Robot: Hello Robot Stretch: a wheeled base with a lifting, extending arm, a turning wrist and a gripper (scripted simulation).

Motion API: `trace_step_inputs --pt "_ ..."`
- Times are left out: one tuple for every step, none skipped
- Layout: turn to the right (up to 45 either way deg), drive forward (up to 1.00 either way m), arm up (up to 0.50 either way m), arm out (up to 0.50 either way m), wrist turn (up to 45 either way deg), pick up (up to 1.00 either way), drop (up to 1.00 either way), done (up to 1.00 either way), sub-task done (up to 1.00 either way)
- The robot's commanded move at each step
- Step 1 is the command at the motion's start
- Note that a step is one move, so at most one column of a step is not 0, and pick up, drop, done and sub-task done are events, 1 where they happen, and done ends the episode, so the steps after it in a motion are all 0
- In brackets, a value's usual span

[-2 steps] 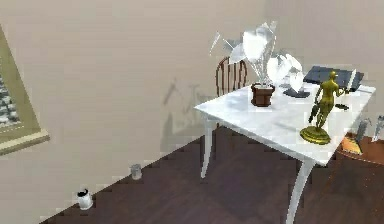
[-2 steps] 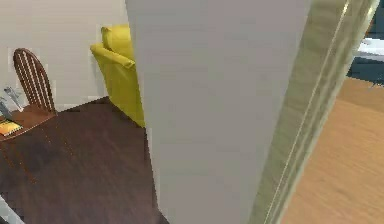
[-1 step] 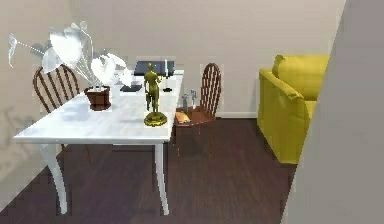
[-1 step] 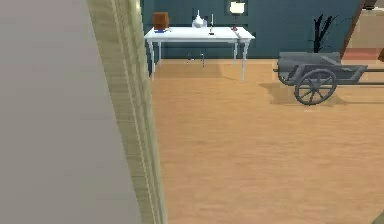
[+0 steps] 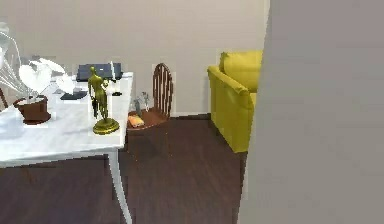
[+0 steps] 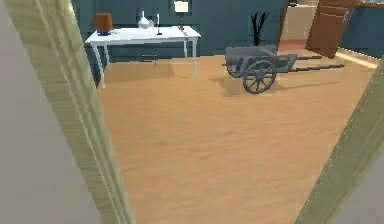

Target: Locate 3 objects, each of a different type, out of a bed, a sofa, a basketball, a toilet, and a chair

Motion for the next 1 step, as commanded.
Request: trace_step_inputs --pt "0.0 1.00 0.00 0.00 0.0 0.00 0.00 0.00 0.00"
